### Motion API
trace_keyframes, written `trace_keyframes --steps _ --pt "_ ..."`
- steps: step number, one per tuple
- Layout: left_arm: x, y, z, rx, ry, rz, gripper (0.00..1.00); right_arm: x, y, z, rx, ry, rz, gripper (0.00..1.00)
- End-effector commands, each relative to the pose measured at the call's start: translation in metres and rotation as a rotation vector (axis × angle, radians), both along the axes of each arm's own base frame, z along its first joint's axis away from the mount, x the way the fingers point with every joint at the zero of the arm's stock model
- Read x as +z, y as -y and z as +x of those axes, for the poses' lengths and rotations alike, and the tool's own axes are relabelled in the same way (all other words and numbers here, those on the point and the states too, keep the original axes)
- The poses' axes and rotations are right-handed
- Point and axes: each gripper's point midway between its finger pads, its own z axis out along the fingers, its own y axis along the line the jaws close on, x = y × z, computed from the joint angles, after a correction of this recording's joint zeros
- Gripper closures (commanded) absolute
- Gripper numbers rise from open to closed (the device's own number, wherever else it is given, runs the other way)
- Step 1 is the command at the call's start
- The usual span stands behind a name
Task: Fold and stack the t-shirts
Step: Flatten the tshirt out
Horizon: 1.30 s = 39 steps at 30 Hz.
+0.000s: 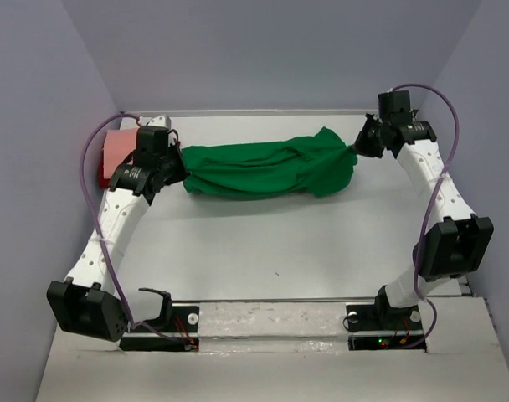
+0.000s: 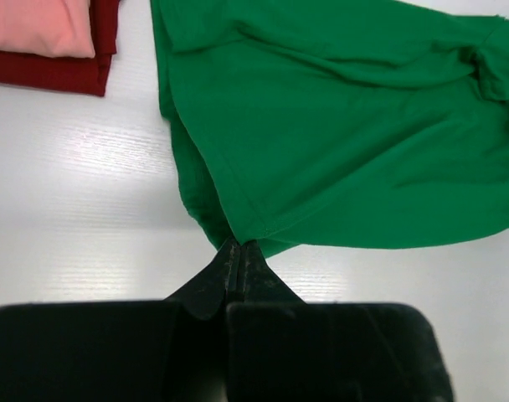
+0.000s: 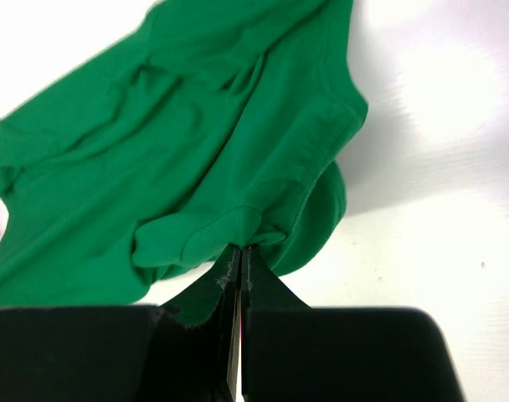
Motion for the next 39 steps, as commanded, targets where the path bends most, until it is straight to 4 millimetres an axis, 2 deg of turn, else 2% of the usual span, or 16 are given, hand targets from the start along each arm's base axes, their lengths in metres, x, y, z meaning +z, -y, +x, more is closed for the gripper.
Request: trace_keyframes --steps 1,2,3,6,7,10,12,14,17,19,21,24,25,31,36,39 --pt "0.059 -0.005 0.018 0.021 0.130 0.015 1.00 0.062 0.034 0.021 -0.058 0.105 -0.076 1.00" --pt "0.063 -0.009 0.023 0.037 0.132 0.037 1.00 0.067 0.034 0.023 -0.056 0.108 -0.080 1.00" --pt "0.085 -0.010 0.027 0.042 0.173 0.035 1.00 0.086 0.041 0.027 -0.061 0.143 -0.087 1.00" --pt "0.117 -0.013 0.036 0.056 0.226 0.051 1.00 0.094 0.060 0.037 -0.074 0.135 -0.107 1.00" --pt "0.125 -0.015 0.038 0.063 0.240 0.051 1.00 0.116 0.065 0.042 -0.080 0.187 -0.111 1.00" --pt "0.150 -0.025 0.044 0.095 0.299 0.057 1.00 0.120 0.085 0.050 -0.098 0.167 -0.132 1.00" --pt "0.171 -0.036 0.048 0.126 0.342 0.059 1.00 0.138 0.101 0.053 -0.133 0.203 -0.139 1.00" --pt "0.178 -0.058 0.053 0.191 0.334 0.070 1.00 0.153 0.097 0.049 -0.113 0.238 -0.096 1.00" --pt "0.223 -0.077 0.040 0.250 0.436 0.038 1.00 0.190 0.096 0.033 -0.111 0.350 -0.111 1.00" --pt "0.237 -0.083 0.033 0.283 0.478 0.044 1.00 0.203 0.100 0.027 -0.129 0.369 -0.133 1.00" --pt "0.252 -0.082 0.031 0.278 0.522 0.025 1.00 0.217 0.093 0.022 -0.106 0.411 -0.108 1.00" --pt "0.277 -0.063 0.031 0.180 0.604 -0.034 1.00 0.233 0.088 0.018 -0.090 0.461 -0.093 1.00" --pt "0.276 -0.058 0.033 0.155 0.608 -0.045 1.00 0.243 0.088 0.016 -0.088 0.487 -0.099 1.00" --pt "0.263 -0.007 0.037 -0.092 0.584 -0.193 1.00 0.233 0.067 0.015 0.009 0.467 -0.027 1.00" --pt "0.259 -0.003 0.025 -0.103 0.582 -0.209 1.00 0.247 0.066 -0.015 0.004 0.502 -0.043 1.00" --pt "0.259 -0.011 0.029 -0.059 0.581 -0.171 1.00 0.247 0.061 -0.017 0.023 0.504 -0.039 1.00"
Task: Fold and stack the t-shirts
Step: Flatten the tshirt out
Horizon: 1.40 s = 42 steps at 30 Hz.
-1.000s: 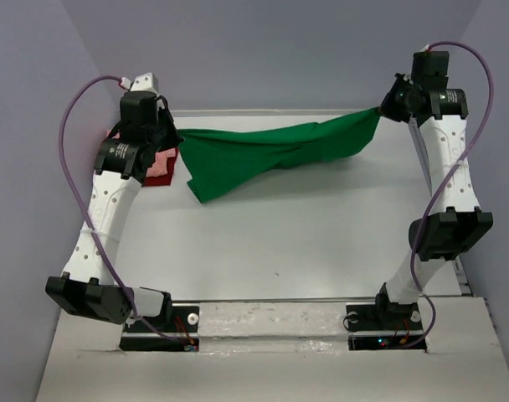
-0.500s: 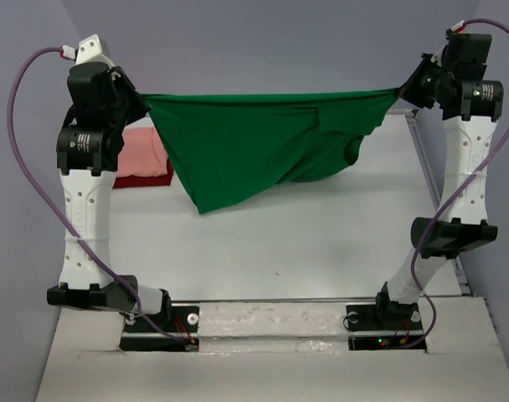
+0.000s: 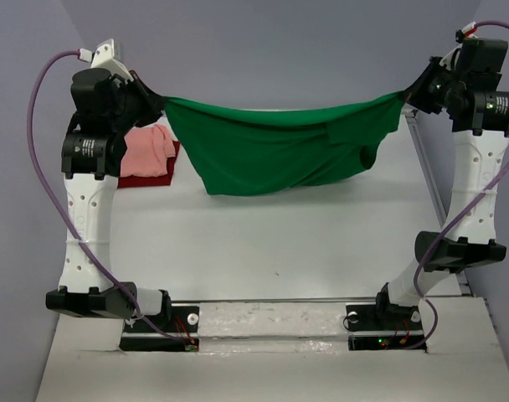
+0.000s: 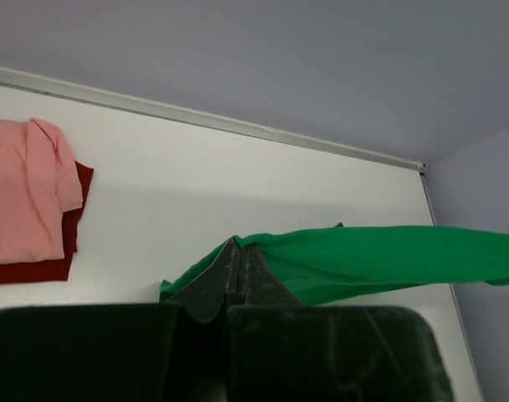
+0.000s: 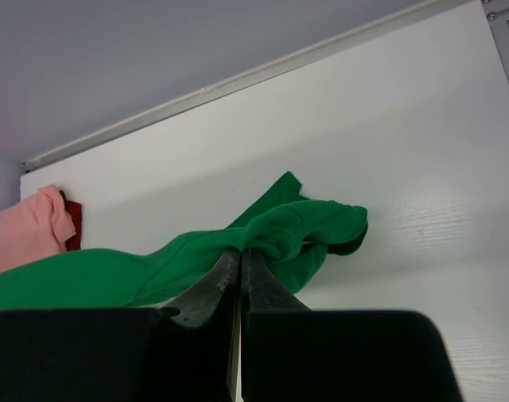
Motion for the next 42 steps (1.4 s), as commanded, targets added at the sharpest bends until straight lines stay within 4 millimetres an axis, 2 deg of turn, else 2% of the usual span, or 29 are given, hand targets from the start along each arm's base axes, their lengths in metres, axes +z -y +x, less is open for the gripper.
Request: trace_keyframes --steps 1,4,5,7,8,9,10,11,12,13,15,16,17,19,20,23,24,26,30,31,32,33,34,35,36,38,40,41,42 --pt "0.034 -0.001 -0.007 0.004 0.104 0.011 1.00 0.037 -0.006 -0.010 0.038 0.129 -0.022 1.00" --pt "0.033 0.002 0.007 -0.011 0.090 0.010 1.00 0.037 -0.005 0.002 0.047 0.135 -0.025 1.00" --pt "0.021 0.004 0.022 -0.017 0.056 0.010 1.00 0.029 -0.007 0.015 0.066 0.119 -0.018 1.00" --pt "0.030 0.004 0.036 -0.013 0.073 0.020 1.00 0.035 -0.010 0.028 0.089 0.146 -0.015 1.00" --pt "0.015 0.004 0.057 -0.013 0.037 0.026 1.00 0.033 -0.011 0.036 0.103 0.149 -0.013 1.00" --pt "0.015 0.004 0.066 -0.014 0.043 0.043 1.00 0.019 -0.015 0.054 0.121 0.126 -0.007 1.00" --pt "0.030 0.003 0.072 -0.011 0.081 0.049 1.00 0.015 -0.016 0.063 0.129 0.123 -0.001 1.00" --pt "0.013 0.003 0.093 -0.004 0.042 0.055 1.00 0.024 -0.020 0.068 0.155 0.154 0.007 1.00" --pt "0.025 0.003 0.098 -0.005 0.071 0.056 1.00 0.008 -0.020 0.086 0.153 0.127 0.028 1.00" --pt "0.027 0.003 0.105 -0.004 0.085 0.060 1.00 0.007 -0.021 0.092 0.157 0.133 0.038 1.00" --pt "0.021 0.004 0.121 -0.004 0.088 0.059 1.00 0.014 -0.025 0.099 0.176 0.166 0.056 1.00" --pt "0.036 0.003 0.122 -0.001 0.132 0.065 1.00 0.025 -0.025 0.101 0.178 0.208 0.056 1.00" --pt "0.035 0.003 0.128 0.006 0.136 0.068 1.00 0.030 -0.027 0.100 0.189 0.226 0.061 1.00" --pt "0.058 0.000 0.118 0.021 0.191 0.074 1.00 0.048 -0.036 0.088 0.230 0.268 0.076 1.00" --pt "0.059 0.000 0.118 0.023 0.196 0.074 1.00 0.055 -0.040 0.081 0.251 0.282 0.080 1.00" --pt "0.105 0.002 0.080 0.004 0.314 0.060 1.00 0.081 -0.043 0.055 0.259 0.333 0.069 1.00" --pt "0.112 0.002 0.072 0.003 0.331 0.053 1.00 0.084 -0.044 0.050 0.261 0.336 0.072 1.00" --pt "0.107 0.005 0.064 -0.012 0.314 0.042 1.00 0.077 -0.048 0.043 0.274 0.298 0.096 1.00" --pt "0.072 0.007 0.060 -0.024 0.208 0.056 1.00 0.030 -0.047 0.039 0.243 0.132 0.085 1.00" --pt "0.050 0.008 0.061 -0.027 0.149 0.062 1.00 0.022 -0.046 0.035 0.238 0.105 0.079 1.00" --pt "0.051 0.009 0.052 -0.033 0.149 0.063 1.00 0.018 -0.049 0.030 0.239 0.089 0.076 1.00" --pt "0.028 0.012 0.052 -0.045 0.095 0.070 1.00 0.014 -0.053 0.018 0.242 0.074 0.068 1.00" --pt "0.019 0.014 0.048 -0.052 0.074 0.077 1.00 0.012 -0.053 0.012 0.244 0.065 0.069 1.00" --pt "0.021 0.013 0.035 -0.047 0.081 0.084 1.00 0.011 -0.054 0.006 0.242 0.060 0.069 1.00" --pt "0.013 0.015 0.029 -0.044 0.065 0.092 1.00 -0.003 -0.053 0.002 0.237 0.021 0.078 1.00" --pt "-0.009 0.013 0.014 -0.041 0.020 0.101 1.00 0.003 -0.057 -0.021 0.242 0.023 0.091 1.00" --pt "-0.036 0.015 0.002 -0.058 -0.053 0.103 1.00 -0.017 -0.060 -0.036 0.233 -0.053 0.130 1.00" --pt "-0.033 0.013 -0.012 -0.049 -0.044 0.098 1.00 -0.014 -0.067 -0.053 0.254 -0.052 0.146 1.00" --pt "-0.052 0.016 -0.019 -0.056 -0.086 0.098 1.00 -0.035 -0.072 -0.060 0.249 -0.120 0.180 1.00"
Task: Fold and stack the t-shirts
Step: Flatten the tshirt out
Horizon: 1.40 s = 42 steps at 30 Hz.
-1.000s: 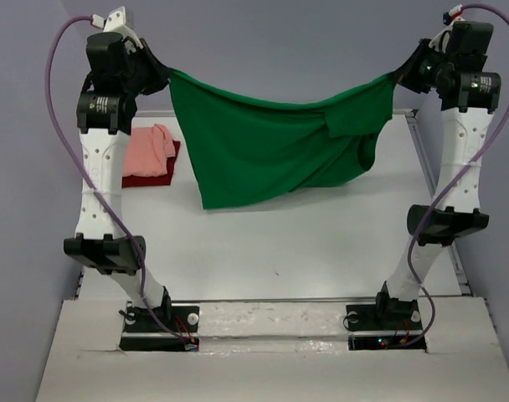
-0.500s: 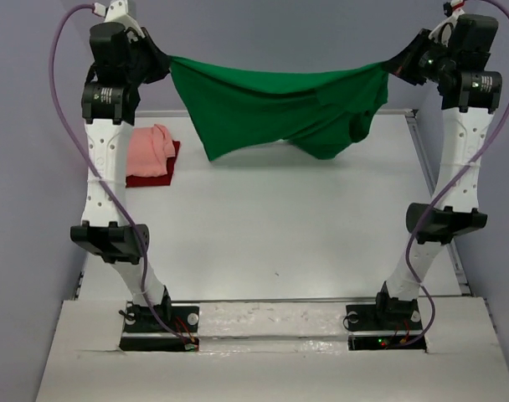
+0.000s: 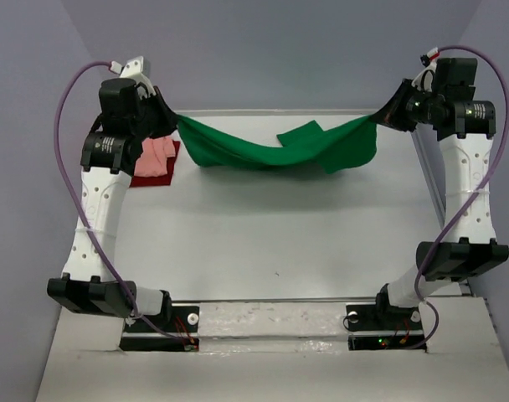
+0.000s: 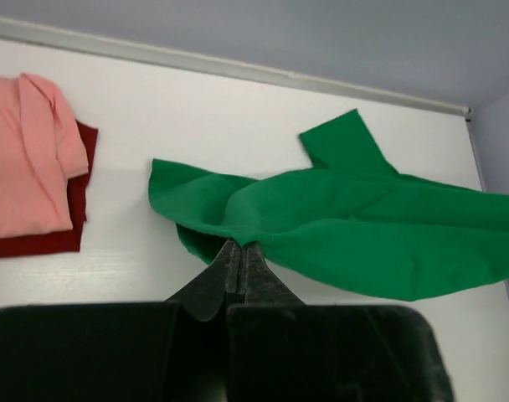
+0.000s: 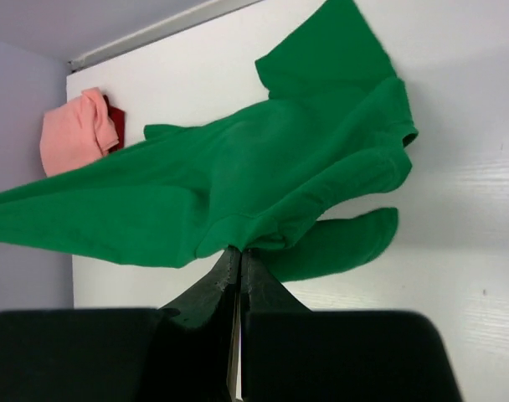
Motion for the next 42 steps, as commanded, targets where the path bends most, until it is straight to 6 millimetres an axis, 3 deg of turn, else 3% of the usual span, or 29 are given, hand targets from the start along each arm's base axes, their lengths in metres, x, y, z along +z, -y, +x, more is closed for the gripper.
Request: trace_keyframes --steps 1,2,4,6,7,9,10,11,13,14,15,16,17,18,22,24,31,36,42 --pt "-0.016 0.001 -0.040 -0.014 -0.017 0.006 1.00 -0.003 -0.017 -0.053 0.013 -0.035 0.065 1.00" --pt "-0.013 -0.001 -0.051 0.001 -0.004 -0.006 1.00 0.005 -0.023 -0.071 0.026 -0.002 0.072 1.00" --pt "-0.035 -0.004 -0.063 0.017 -0.063 -0.003 1.00 -0.006 -0.026 -0.085 0.018 -0.025 0.090 1.00" --pt "-0.041 -0.009 -0.075 0.040 -0.078 -0.002 1.00 -0.030 -0.029 -0.103 0.025 -0.091 0.106 1.00" --pt "-0.056 -0.008 -0.080 0.045 -0.117 -0.013 1.00 -0.054 -0.028 -0.111 0.012 -0.162 0.109 1.00" --pt "-0.059 -0.006 -0.093 0.046 -0.117 -0.046 1.00 -0.065 -0.022 -0.128 -0.033 -0.149 0.078 1.00" --pt "-0.077 -0.005 -0.098 0.042 -0.152 -0.045 1.00 -0.075 -0.018 -0.134 -0.061 -0.166 0.066 1.00" --pt "-0.078 -0.004 -0.106 0.032 -0.140 -0.051 1.00 -0.083 -0.014 -0.139 -0.079 -0.176 0.053 1.00" --pt "-0.106 -0.009 -0.114 0.064 -0.207 -0.034 1.00 -0.106 -0.007 -0.158 -0.118 -0.207 0.013 1.00" --pt "-0.109 -0.009 -0.121 0.058 -0.204 -0.039 1.00 -0.113 -0.004 -0.164 -0.130 -0.217 0.001 1.00" --pt "-0.115 -0.008 -0.125 0.054 -0.214 -0.044 1.00 -0.135 0.003 -0.174 -0.156 -0.275 -0.032 1.00" --pt "-0.129 -0.006 -0.129 0.054 -0.243 -0.054 1.00 -0.140 0.005 -0.183 -0.160 -0.275 -0.048 1.00" --pt "-0.129 -0.002 -0.135 0.038 -0.232 -0.062 1.00 -0.159 0.006 -0.192 -0.158 -0.325 -0.058 1.00" --pt "-0.133 -0.002 -0.137 0.038 -0.239 -0.062 1.00 -0.165 0.007 -0.198 -0.159 -0.336 -0.065 1.00" --pt "-0.155 0.000 -0.151 0.044 -0.292 -0.081 1.00 -0.181 0.003 -0.222 -0.161 -0.369 -0.035 1.00" --pt "-0.156 0.002 -0.156 0.042 -0.294 -0.096 1.00 -0.181 0.004 -0.232 -0.174 -0.389 -0.031 1.00" --pt "-0.164 0.000 -0.172 0.054 -0.327 -0.094 1.00 -0.170 -0.007 -0.250 -0.185 -0.395 0.056 1.00" --pt "-0.167 -0.002 -0.182 0.060 -0.345 -0.097 1.00 -0.188 -0.015 -0.269 -0.177 -0.471 0.103 1.00" --pt "-0.177 -0.004 -0.191 0.064 -0.382 -0.092 1.00 -0.201 -0.010 -0.291 -0.199 -0.510 0.077 1.00"
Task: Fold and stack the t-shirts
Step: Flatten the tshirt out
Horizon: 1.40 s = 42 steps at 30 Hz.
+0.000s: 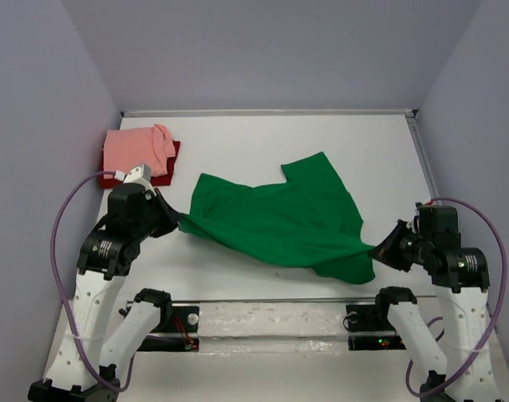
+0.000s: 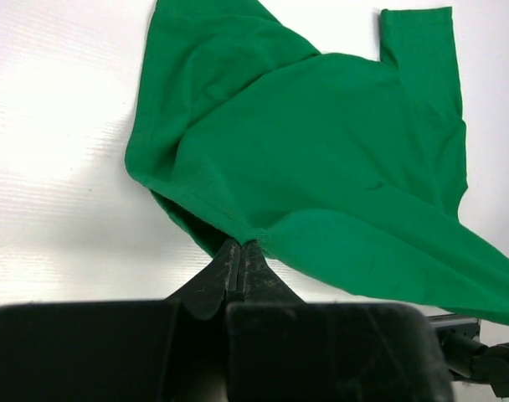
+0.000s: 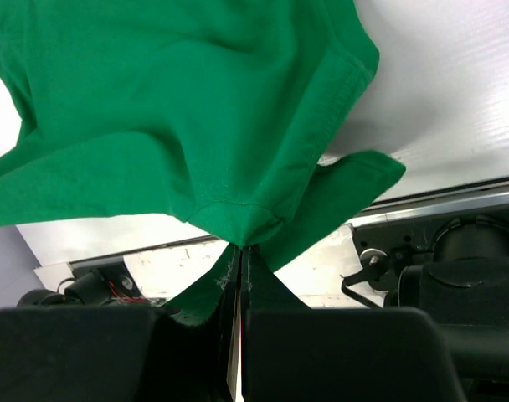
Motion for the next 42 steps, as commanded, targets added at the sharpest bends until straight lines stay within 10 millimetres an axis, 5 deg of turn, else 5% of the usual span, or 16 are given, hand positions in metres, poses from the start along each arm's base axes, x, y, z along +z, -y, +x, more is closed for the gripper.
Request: trace_keyframes --steps 1,5,7,10,15,18,22,23,25,26,31,33,34,36,42 --pt "-0.007 0.000 -0.008 0.003 -0.032 -0.008 1.00 -0.005 0.001 -0.017 0.000 -0.047 -0.006 0.98" --pt "0.006 -0.009 -0.013 0.066 -0.006 -0.008 0.79 0.012 0.011 -0.019 -0.032 0.007 -0.057 0.62" --pt "0.010 -0.022 -0.017 0.126 0.003 0.018 0.55 0.015 0.015 -0.019 -0.033 -0.009 -0.087 0.48" --pt "0.018 -0.035 -0.026 0.183 0.012 0.046 0.27 0.026 0.015 -0.016 -0.028 0.015 -0.087 0.40" --pt "0.030 -0.050 -0.036 0.272 0.038 0.050 0.02 0.033 0.015 -0.003 -0.005 0.060 -0.100 0.39" --pt "0.034 -0.045 -0.019 0.243 0.072 0.063 0.03 0.041 0.011 0.026 0.035 0.099 -0.092 0.45" --pt "0.003 -0.009 0.023 0.061 -0.003 0.054 0.26 0.030 -0.012 0.078 0.109 0.108 0.018 0.98" --pt "-0.014 0.000 0.034 0.034 -0.061 0.048 0.31 0.029 -0.011 0.092 0.109 0.121 0.013 1.00" --pt "-0.010 0.019 0.058 -0.022 -0.011 0.005 0.44 0.020 -0.006 0.130 0.124 0.113 -0.045 1.00" --pt "-0.020 0.022 0.070 -0.019 -0.044 0.014 0.61 0.027 -0.008 0.147 0.146 0.137 -0.062 1.00" --pt "-0.041 0.051 0.116 -0.117 -0.081 0.054 1.00 -0.010 -0.030 0.222 0.267 0.049 -0.111 1.00" --pt "-0.050 0.061 0.135 -0.137 -0.108 0.069 1.00 -0.006 -0.047 0.244 0.325 0.073 -0.095 1.00" --pt "-0.048 0.064 0.143 -0.151 -0.104 0.071 1.00 -0.025 -0.056 0.253 0.340 0.015 -0.074 1.00" --pt "-0.069 0.070 0.154 -0.170 -0.171 0.085 1.00 -0.032 -0.067 0.264 0.378 0.005 -0.080 1.00" --pt "-0.098 0.087 0.189 -0.225 -0.232 0.097 0.98 -0.051 -0.072 0.301 0.434 -0.062 -0.124 1.00"
